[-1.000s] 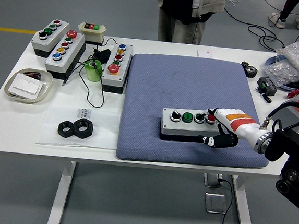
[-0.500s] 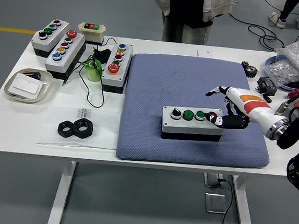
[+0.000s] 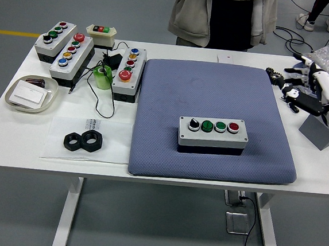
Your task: Pick up the button,place it on the desk,press the button,press the button
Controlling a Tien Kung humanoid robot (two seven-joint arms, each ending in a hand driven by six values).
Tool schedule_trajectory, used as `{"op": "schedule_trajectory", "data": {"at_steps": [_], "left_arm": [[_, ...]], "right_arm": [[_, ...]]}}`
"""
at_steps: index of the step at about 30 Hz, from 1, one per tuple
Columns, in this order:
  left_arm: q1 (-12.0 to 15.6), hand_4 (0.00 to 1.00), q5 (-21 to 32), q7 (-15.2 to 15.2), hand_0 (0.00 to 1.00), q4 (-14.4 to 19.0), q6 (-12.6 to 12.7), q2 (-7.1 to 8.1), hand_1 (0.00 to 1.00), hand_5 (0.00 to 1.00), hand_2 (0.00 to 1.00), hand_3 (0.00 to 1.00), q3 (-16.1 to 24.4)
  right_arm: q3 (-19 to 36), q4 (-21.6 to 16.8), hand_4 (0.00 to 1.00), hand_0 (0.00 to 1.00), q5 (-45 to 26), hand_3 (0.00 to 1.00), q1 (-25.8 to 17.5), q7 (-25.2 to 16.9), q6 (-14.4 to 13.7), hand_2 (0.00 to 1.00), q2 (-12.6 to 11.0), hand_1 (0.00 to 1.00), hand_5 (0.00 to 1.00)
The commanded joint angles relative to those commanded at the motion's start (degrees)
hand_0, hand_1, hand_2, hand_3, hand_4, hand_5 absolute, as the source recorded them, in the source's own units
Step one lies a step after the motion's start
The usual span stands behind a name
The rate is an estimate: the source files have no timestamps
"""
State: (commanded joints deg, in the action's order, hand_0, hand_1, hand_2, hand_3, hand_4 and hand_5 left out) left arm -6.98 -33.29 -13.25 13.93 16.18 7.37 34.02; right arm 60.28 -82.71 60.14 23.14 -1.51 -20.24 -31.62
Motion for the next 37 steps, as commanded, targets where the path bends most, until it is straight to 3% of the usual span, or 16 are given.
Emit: {"op": "schedule_trajectory", "data": {"at_steps": [3, 16, 37], "left_arm": [[-0.1, 0.709, -0.1, 0.0, 0.683, 0.0, 0.0, -0.01, 0.651, 0.998, 0.754, 0.789, 0.1], [-0.2, 0.709, 0.2, 0.1, 0.683, -0.1, 0.1, -0.09, 0.653, 0.998, 0.754, 0.788, -0.1], [0.3, 0.708, -1.1, -0.3, 0.683, 0.0, 0.1, -0.26, 0.654, 0.998, 0.754, 0.79, 0.9]], "right_arm": [[1.7, 1.5, 0.725, 0.918, -7.4, 0.912, -1.0, -0.5, -0.1, 0.911, 0.1, 0.847, 0.445], [4.8, 5.0, 0.721, 0.923, -37.0, 0.891, -3.3, -1.0, 0.8, 0.9, 0.9, 0.845, 0.478], [5.1, 5.1, 0.688, 0.923, -37.3, 0.886, -3.6, -0.7, 0.6, 0.891, 1.0, 0.843, 0.448]]}}
